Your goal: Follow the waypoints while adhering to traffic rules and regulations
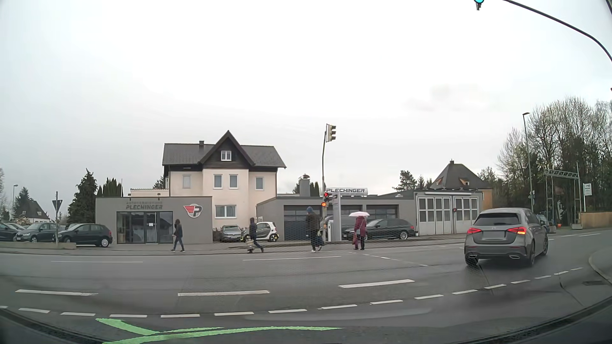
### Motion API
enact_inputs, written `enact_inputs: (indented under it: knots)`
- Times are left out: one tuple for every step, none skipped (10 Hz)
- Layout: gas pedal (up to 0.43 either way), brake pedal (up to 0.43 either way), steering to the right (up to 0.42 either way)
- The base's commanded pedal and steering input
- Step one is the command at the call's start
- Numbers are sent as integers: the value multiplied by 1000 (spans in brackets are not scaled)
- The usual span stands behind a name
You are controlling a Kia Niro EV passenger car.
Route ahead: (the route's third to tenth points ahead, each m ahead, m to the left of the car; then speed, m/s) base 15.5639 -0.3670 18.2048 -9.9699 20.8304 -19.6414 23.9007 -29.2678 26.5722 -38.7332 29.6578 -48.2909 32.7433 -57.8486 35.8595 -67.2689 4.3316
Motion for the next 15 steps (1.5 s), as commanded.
enact_inputs:
  knots:
    - [150,0,149]
    - [150,0,162]
    - [150,0,179]
    - [150,0,187]
    - [150,0,196]
    - [150,0,201]
    - [150,0,213]
    - [150,0,222]
    - [150,0,234]
    - [150,0,249]
    - [150,0,281]
    - [150,0,310]
    - [150,0,337]
    - [150,0,360]
    - [150,0,369]
